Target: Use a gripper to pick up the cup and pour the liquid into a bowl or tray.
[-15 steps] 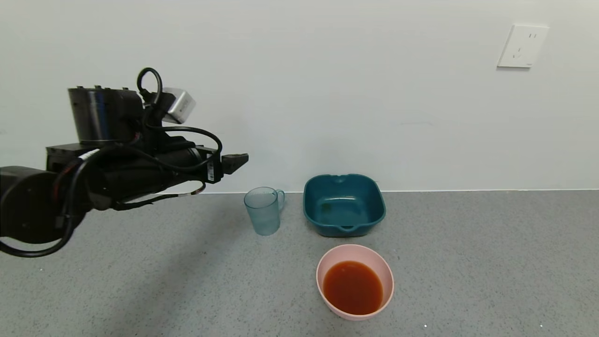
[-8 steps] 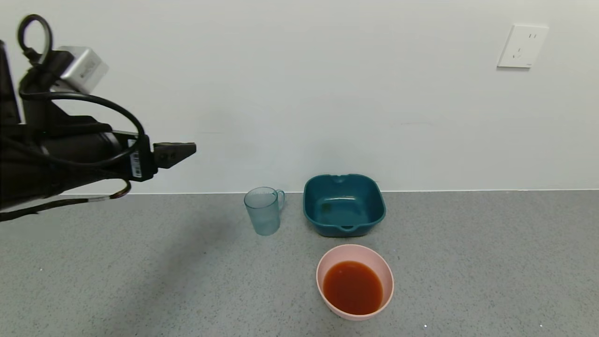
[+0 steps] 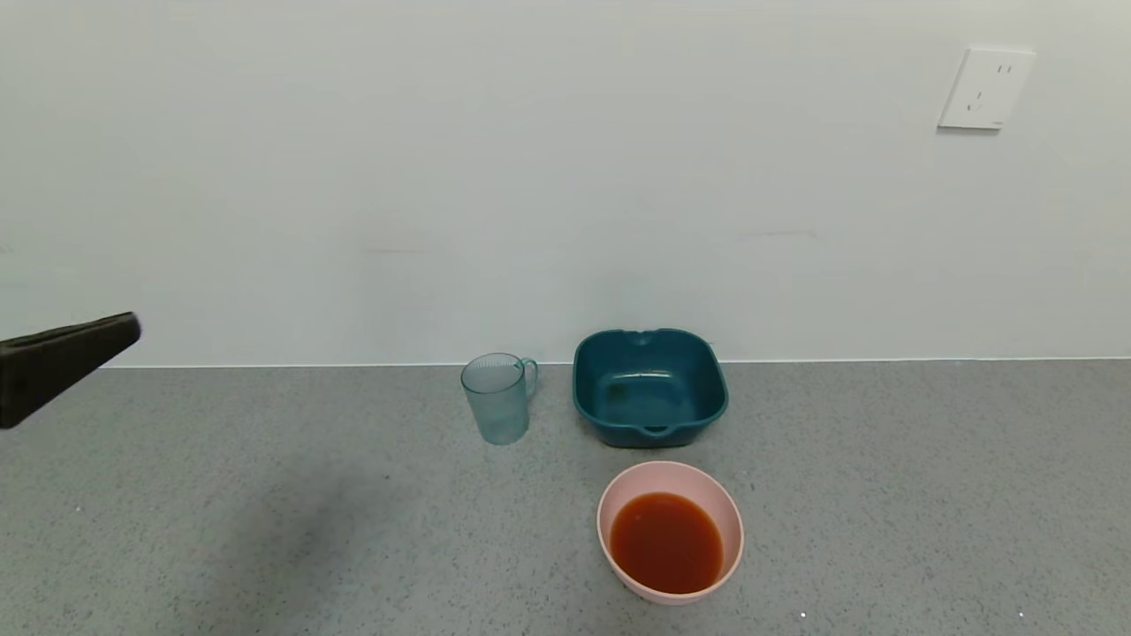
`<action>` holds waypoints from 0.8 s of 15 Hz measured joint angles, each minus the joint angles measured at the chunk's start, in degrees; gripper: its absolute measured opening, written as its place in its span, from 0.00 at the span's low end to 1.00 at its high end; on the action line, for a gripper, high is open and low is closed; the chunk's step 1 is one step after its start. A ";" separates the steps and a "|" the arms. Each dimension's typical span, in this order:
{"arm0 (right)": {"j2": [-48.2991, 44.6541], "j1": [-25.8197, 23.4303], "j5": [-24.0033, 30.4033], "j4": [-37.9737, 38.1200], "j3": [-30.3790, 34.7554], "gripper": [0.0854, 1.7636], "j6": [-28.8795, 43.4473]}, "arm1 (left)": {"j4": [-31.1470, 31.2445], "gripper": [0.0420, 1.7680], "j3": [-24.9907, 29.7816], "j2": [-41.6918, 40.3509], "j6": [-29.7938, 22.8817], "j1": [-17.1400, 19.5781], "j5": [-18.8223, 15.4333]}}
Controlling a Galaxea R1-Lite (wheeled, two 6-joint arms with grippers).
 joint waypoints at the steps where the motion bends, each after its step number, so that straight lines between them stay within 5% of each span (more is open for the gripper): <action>1: 0.00 0.00 0.00 0.00 0.00 0.97 0.00 | 1.10 0.97 1.21 -3.12 0.00 0.22 0.05; 6: 0.00 0.00 0.02 0.00 0.00 0.97 0.00 | 9.73 0.97 3.36 -17.24 -0.56 0.61 1.10; 12: 0.00 0.00 0.00 0.00 0.00 0.97 0.02 | 18.03 0.97 3.08 -28.75 -0.55 1.24 8.77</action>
